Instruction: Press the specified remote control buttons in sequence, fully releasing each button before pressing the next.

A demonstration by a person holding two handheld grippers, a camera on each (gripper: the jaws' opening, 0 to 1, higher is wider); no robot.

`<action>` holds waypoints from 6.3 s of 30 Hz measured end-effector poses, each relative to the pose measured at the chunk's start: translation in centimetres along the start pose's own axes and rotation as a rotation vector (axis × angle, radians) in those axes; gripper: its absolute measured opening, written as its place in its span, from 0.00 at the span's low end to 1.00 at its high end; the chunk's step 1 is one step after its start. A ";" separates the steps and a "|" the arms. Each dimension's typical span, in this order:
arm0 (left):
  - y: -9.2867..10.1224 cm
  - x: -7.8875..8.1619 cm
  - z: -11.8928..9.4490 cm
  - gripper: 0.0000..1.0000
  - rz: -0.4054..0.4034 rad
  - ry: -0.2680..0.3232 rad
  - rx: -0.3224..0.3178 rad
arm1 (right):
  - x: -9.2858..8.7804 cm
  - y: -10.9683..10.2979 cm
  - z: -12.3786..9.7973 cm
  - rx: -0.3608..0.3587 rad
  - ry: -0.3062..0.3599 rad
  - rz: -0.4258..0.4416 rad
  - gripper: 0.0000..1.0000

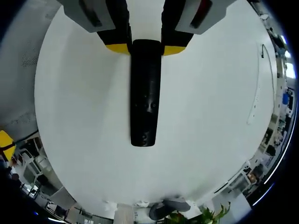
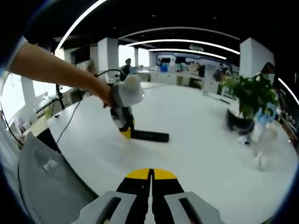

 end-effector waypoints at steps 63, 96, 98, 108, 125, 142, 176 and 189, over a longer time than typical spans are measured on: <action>11.1 -1.6 -0.1 0.24 0.033 0.078 -0.013 | -0.6 0.2 0.4 -0.008 -0.043 0.009 0.00; 15.0 -2.2 -0.2 0.24 0.072 0.054 -0.027 | -0.2 0.0 0.0 0.016 -0.018 0.040 0.00; 15.2 -2.2 -0.2 0.24 0.070 0.054 -0.026 | 0.5 -0.2 -0.2 0.032 0.016 0.054 0.00; 16.7 -2.7 -0.3 0.24 0.056 0.076 -0.027 | 4.7 1.6 1.7 0.067 0.092 0.172 0.00; 18.3 -3.3 -0.4 0.24 -0.014 0.225 -0.015 | -2.3 0.0 6.0 0.201 -0.336 0.406 0.00; 18.8 -3.6 -0.5 0.24 -0.043 0.428 -0.016 | -6.5 -0.4 6.8 0.190 -0.566 0.472 0.00; 19.7 -3.5 -0.5 0.25 -0.041 0.578 -0.015 | -6.4 -1.2 6.6 0.264 -0.563 0.609 0.00; 19.7 -3.3 -0.4 0.25 -0.038 0.582 -0.015 | -6.7 -1.3 6.6 0.277 -0.580 0.635 0.00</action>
Point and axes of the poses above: the point that each gripper's makers call its tool centre point, and the gripper's own axes: z roughly forward along the fingers, y roughly to its right, x roughly out of its top, the point moved 2 cm from there along -z, roughly backward along the fingers, and after that the axes turned 4 degrees about -x, right-handed, at the moved point
